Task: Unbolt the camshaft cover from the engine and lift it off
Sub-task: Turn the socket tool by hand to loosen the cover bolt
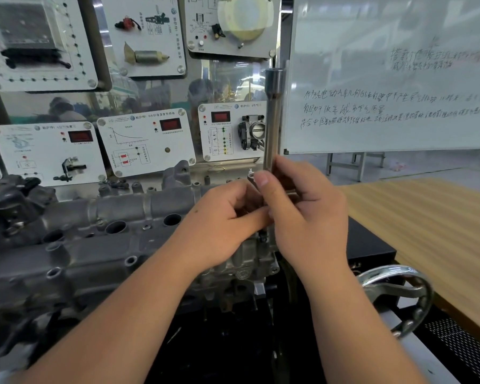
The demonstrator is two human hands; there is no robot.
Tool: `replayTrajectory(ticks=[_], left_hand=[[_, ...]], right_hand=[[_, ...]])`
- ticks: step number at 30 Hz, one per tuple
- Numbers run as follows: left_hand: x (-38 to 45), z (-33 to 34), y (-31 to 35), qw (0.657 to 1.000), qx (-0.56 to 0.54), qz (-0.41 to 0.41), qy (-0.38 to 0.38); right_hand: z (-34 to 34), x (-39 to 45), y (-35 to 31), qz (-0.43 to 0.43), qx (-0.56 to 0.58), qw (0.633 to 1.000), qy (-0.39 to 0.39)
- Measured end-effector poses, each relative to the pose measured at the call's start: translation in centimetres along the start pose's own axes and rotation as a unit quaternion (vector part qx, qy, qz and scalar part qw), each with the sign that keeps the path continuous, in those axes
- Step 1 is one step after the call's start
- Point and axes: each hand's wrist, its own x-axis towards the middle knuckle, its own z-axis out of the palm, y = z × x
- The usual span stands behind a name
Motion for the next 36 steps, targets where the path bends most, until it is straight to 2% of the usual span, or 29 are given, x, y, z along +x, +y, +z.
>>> replayTrajectory(ticks=[7,14,17,21,27,36], left_hand=[[0.12,-0.15,-0.52,0.999,-0.032,-0.025,-0.023],[0.05,-0.01,-0.33,1.0,-0.021,-0.011,-0.014],[0.12,0.1,-0.43,1.0,-0.011,0.0,-0.003],[0.07,-0.04,-0.18,1.0,-0.013,-0.006,-0.005],[0.03,-0.31,-0.16,1.0,-0.003,-0.013,-0.026],[0.12,0.05,-0.31,1.0,-0.006,0.018,-0.003]], right_hand=[[-0.22,-0.09,0.08,0.021,0.037,0.999,-0.001],[-0.03,-0.1,0.07,0.035,0.028,0.999,-0.007],[-0.14,-0.05,0.1,0.016,0.01,1.0,0.014],[-0.16,-0.18,-0.05,-0.007,0.003,1.0,0.001],[-0.34,-0.2,-0.16,0.011,0.048,0.999,-0.011],[-0.12,0.07,-0.18,0.007,0.014,1.0,-0.01]])
